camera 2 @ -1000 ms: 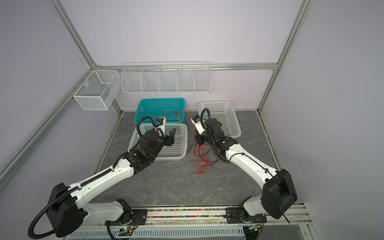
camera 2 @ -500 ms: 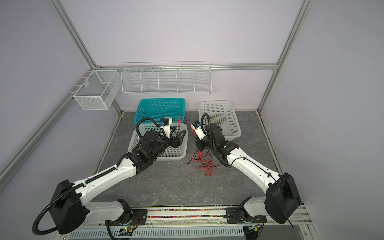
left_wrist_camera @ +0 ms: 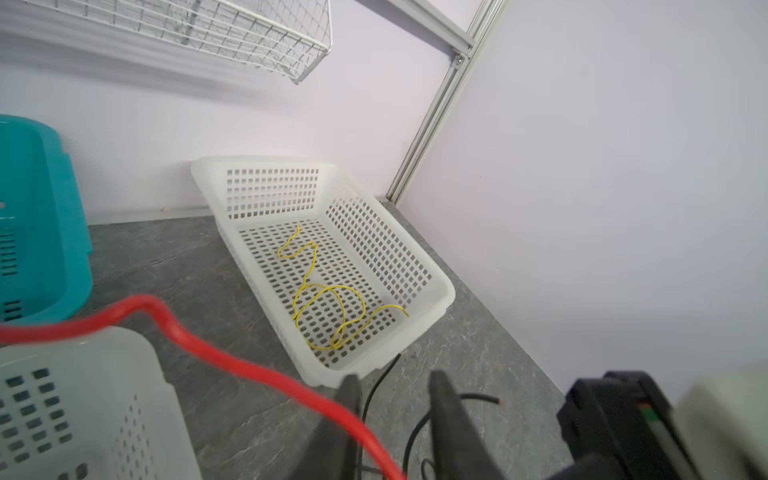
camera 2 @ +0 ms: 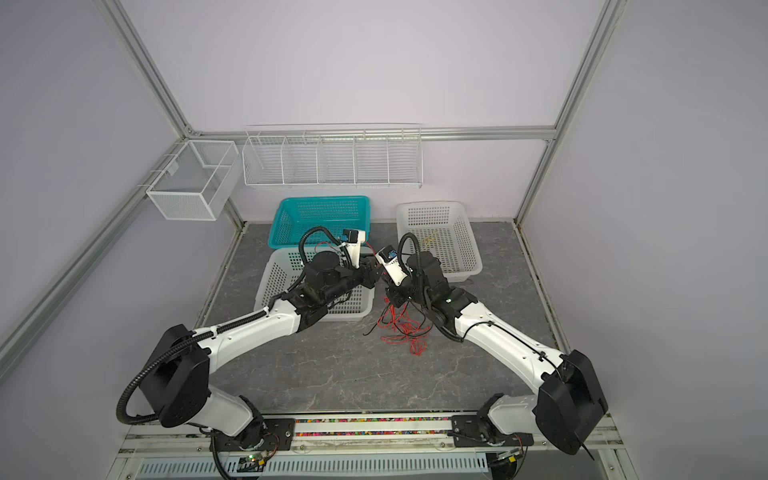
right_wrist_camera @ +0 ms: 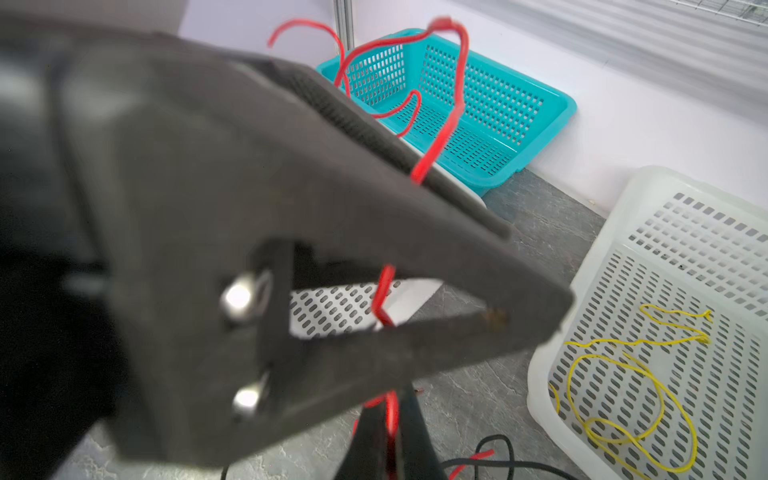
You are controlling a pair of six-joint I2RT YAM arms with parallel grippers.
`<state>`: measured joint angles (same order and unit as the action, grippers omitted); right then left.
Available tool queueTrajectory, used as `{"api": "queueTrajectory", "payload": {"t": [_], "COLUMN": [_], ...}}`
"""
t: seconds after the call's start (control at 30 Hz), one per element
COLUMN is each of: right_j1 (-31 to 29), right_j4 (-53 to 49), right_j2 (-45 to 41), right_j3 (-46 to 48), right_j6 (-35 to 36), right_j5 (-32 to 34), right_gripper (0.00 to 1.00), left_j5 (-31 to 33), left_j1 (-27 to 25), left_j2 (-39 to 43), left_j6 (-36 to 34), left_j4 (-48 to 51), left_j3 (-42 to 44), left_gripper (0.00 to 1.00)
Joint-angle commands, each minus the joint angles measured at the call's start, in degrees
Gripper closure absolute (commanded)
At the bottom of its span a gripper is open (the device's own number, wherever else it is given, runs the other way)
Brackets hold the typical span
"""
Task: Untangle the cables
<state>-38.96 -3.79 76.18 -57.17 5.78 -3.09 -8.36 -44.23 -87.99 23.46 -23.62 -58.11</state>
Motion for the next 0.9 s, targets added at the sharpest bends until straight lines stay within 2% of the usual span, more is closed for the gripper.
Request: {"api": "queueTrajectory", "payload": {"t": [0.0, 0.17, 0.27, 0.33, 0.43, 0.57, 0.77, 0.87], "right_j1": [-0.47, -0.38, -0.14, 0.28, 1.00, 1.55, 4.27, 5.27], "right_j4": [2.67, 1.28, 0.14, -0.60, -1.75, -4.38, -6.81, -5.71], "right_j2": [-1.35, -1.95, -3.61, -5.54, -9.45, -14.55, -19.05, -18.09], "right_j3": [1.07, 2.57, 4.16, 5.66, 8.58, 11.35, 14.78, 16.13], "right_j6": [-1.55, -5.24, -7.57, -9.25, -10.52, -10.90, -13.83, -15.37], "right_j5": [3.71, 10.40, 13.03, 13.91, 13.26, 12.68, 9.04, 6.34], "right_gripper": [0.91, 0.82, 0.69, 0.51, 0.37, 0.36, 0.50, 0.51], "left_j5": [0.22, 1.11, 1.02, 0.81, 0.55, -0.26, -0.08, -0.32], "left_j1": [0.28, 0.28, 0.29, 0.30, 0.31, 0.32, 0.19, 0.06], "left_j2": [-0.46, -0.52, -1.13, -1.70, -2.51, -2.63, -2.65, -2.63], "left_j6": [1.41, 0.97, 0.80, 0.51, -0.04, -1.00, -2.23, -2.28], "left_j4": [-1.91, -2.35, -1.78, -0.64, 1.38, 2.50, 4.61, 4.79], "left_j3": [-2.09, -1.83, -2.38, -3.34, -4.92, -6.03, -7.02, -7.11], "left_gripper": [1.00, 1.00, 1.00, 1.00, 1.00, 1.00, 1.00, 1.00]}}
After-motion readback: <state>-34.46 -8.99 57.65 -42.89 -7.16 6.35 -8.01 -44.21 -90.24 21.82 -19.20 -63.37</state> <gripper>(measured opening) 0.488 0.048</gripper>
